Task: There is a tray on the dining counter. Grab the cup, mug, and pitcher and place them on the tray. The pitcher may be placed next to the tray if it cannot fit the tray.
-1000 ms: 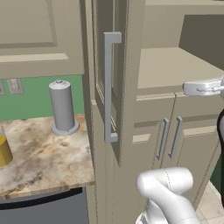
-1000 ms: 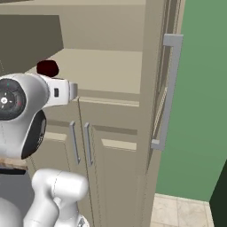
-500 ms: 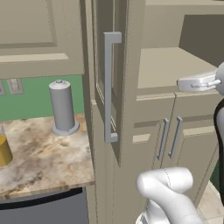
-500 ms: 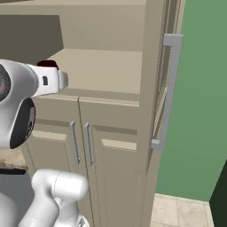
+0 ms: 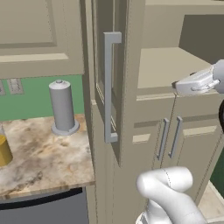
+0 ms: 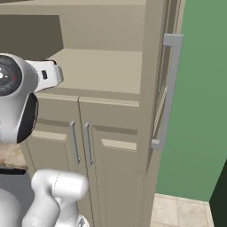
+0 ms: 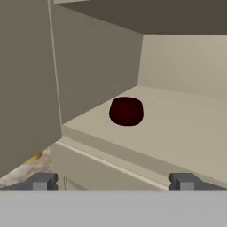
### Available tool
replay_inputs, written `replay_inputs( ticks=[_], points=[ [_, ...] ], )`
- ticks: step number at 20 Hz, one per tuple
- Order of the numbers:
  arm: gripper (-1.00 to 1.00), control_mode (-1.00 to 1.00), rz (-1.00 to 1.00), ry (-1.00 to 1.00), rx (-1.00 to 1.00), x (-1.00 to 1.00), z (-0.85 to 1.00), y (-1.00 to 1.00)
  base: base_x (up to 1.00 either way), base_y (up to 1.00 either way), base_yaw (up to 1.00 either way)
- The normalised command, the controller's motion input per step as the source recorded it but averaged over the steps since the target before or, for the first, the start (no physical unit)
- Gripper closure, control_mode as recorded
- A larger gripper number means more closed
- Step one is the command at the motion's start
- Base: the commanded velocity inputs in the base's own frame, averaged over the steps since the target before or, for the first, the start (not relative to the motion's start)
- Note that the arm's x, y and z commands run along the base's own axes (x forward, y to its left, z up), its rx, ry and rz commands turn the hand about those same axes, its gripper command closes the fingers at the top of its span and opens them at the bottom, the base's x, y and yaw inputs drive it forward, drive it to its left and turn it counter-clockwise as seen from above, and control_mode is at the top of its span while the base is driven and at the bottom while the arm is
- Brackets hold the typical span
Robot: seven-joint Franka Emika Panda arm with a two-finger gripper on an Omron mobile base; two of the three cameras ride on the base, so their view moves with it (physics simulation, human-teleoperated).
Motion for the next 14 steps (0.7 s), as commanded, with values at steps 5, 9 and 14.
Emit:
replay_inputs(
  ticks=[5,9,14],
  points=[
    [-1.00,-1.00,0.01,0.00,-0.05,0.06,0.00,0.25,0.00,0.00,0.00],
    [-1.00,-1.00,0.00,0.00,-0.01,0.12,0.00,0.14,0.00,0.00,0.00],
    [-1.00,-1.00,0.00,0.00,0.00,0.16,0.00,0.03,0.00,0.00,0.00]
  ],
)
